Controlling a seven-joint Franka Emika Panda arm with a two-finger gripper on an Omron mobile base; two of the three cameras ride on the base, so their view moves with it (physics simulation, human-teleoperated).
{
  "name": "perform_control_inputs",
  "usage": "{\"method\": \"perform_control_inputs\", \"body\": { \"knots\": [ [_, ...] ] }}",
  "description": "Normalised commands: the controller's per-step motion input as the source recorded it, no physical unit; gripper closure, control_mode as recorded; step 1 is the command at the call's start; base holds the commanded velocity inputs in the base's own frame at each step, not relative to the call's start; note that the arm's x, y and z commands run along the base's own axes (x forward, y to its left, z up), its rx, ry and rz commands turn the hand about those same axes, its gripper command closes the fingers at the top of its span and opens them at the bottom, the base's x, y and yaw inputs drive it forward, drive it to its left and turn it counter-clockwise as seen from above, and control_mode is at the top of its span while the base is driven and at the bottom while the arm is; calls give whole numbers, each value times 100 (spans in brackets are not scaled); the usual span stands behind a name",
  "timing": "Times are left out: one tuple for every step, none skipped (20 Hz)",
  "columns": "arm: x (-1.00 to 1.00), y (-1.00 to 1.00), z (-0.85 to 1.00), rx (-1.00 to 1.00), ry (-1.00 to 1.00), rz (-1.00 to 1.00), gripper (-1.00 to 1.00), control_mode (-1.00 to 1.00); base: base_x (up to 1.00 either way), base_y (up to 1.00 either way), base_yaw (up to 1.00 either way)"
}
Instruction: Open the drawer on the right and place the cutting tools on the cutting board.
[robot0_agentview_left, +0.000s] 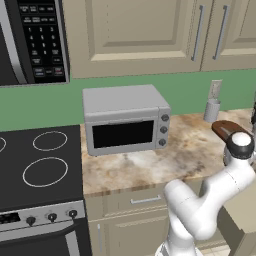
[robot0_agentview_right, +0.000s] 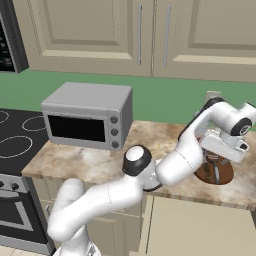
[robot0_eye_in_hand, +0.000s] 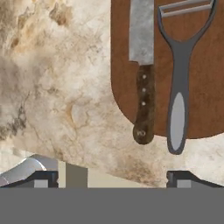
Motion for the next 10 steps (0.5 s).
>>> {"method": "perform_control_inputs", "body": {
  "knots": [
    [-77,99,37,-2,-14,3,-100,-100,0,0,0],
    [-69,100,27,-1,-14,4,-100,-100,0,0,0],
    [-69,100,21,-1,-14,5,-100,-100,0,0,0],
    [-69,100,18,-1,-15,6,-100,-100,0,0,0],
    [-74,100,12,-1,-16,7,-100,-100,0,0,0],
    [-79,100,11,-1,-17,7,-100,-100,0,0,0],
    [-84,100,6,-3,-18,7,-100,-100,0,0,0],
    [-88,100,0,-3,-17,7,-100,-100,0,0,0],
    [-95,100,0,-4,-16,7,-100,-100,0,0,0],
    [-97,100,0,-4,-16,7,-100,-100,0,0,0]
  ]
}}
